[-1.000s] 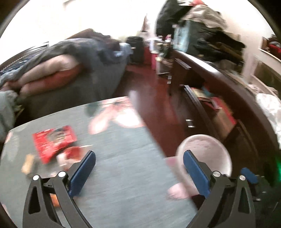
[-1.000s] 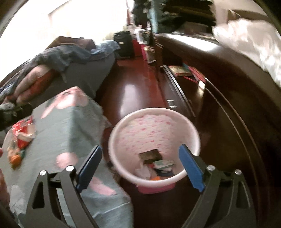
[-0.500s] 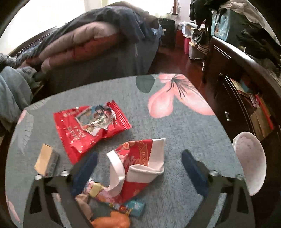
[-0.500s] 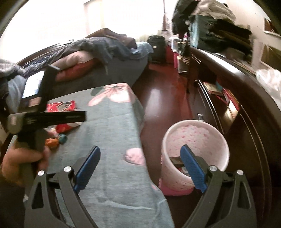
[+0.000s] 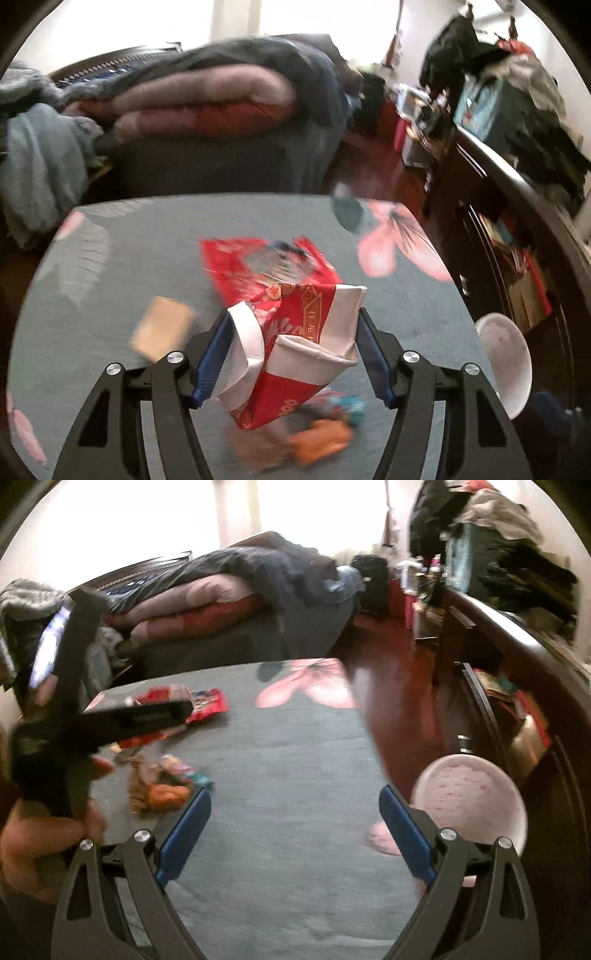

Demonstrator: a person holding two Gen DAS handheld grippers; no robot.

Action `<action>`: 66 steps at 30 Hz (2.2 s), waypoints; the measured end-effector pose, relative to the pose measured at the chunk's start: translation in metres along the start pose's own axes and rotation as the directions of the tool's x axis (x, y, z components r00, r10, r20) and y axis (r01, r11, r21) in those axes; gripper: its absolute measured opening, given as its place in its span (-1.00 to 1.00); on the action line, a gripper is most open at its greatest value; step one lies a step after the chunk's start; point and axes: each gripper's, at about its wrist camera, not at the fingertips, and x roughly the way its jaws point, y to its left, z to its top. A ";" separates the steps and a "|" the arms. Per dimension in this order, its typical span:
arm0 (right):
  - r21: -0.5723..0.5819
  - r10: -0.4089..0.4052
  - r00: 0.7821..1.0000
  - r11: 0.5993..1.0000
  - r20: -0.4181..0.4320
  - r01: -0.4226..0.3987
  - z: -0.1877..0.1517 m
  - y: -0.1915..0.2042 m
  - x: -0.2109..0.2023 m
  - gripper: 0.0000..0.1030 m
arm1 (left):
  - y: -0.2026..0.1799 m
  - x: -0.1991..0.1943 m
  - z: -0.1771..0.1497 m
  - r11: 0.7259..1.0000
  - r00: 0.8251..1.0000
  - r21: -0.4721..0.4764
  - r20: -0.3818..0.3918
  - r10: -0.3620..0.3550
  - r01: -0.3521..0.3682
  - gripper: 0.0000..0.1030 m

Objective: Collect trash
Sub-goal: 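Grasp the red-and-white paper bag with the left tool, then grasp the brown crumpled stocking with the right tool, then carry the bag with the left tool while the right tool carries the stocking, release both into the bin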

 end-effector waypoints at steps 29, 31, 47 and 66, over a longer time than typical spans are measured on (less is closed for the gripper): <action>-0.237 0.104 0.984 0.962 -0.147 -0.137 0.013 0.159 0.085 -0.60 | 0.150 -0.052 -0.020 0.975 0.993 -0.207 0.068 0.094 -0.078 0.31; -0.207 0.142 0.981 0.964 -0.129 -0.167 0.017 0.153 0.078 -0.60 | 0.151 -0.053 -0.022 0.974 0.994 -0.213 0.066 0.086 -0.071 0.31; -0.005 0.167 0.985 0.986 -0.030 -0.167 0.011 0.055 0.013 -0.60 | 0.093 -0.080 -0.022 0.993 0.994 -0.117 0.106 0.012 0.001 0.31; 0.174 0.060 0.998 0.983 0.013 -0.061 -0.022 -0.058 -0.021 -0.59 | -0.042 -0.074 -0.030 0.986 0.987 0.094 0.080 -0.143 0.135 0.31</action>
